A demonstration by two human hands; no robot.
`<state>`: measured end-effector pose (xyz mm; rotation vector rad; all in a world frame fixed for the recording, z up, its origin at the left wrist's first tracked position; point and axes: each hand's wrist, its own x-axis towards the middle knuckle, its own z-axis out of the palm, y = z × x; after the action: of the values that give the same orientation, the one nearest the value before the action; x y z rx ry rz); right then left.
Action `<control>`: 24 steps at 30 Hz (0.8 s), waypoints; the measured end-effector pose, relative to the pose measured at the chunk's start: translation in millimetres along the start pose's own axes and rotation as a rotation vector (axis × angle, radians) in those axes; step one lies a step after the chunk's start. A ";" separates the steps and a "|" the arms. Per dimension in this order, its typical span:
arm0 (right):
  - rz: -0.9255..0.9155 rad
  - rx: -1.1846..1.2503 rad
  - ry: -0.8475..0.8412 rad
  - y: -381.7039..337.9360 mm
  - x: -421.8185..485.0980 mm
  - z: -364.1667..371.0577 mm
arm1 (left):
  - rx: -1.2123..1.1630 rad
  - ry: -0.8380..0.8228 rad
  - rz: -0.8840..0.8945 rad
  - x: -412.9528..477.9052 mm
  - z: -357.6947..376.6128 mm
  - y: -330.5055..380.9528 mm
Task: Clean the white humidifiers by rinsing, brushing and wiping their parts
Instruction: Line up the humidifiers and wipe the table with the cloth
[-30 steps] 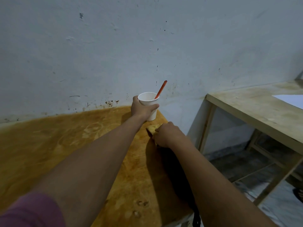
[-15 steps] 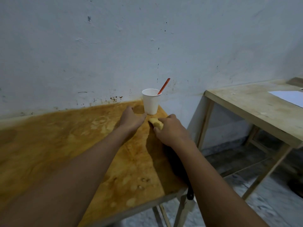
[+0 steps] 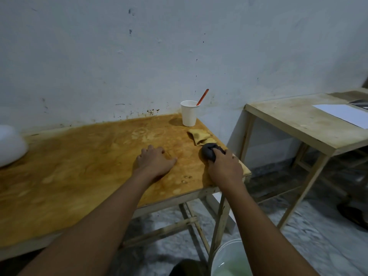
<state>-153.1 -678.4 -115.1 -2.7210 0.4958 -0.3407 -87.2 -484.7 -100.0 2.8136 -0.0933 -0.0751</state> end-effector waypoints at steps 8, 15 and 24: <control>-0.178 0.324 0.149 -10.8 -0.5 -13.5 | -0.264 -0.031 0.039 -8.4 -18.4 -23.0; -0.492 0.309 -0.096 -70.3 16.4 -0.6 | -0.076 0.038 -0.110 -59.2 -30.6 -93.5; -0.424 0.032 -0.313 -95.6 43.1 26.1 | -0.024 0.062 -0.222 -102.7 -38.5 -121.2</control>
<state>-78.1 -603.2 -95.0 -2.7587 -0.1727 -0.0199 -180.4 -350.3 -98.2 2.7885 0.2329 -0.0395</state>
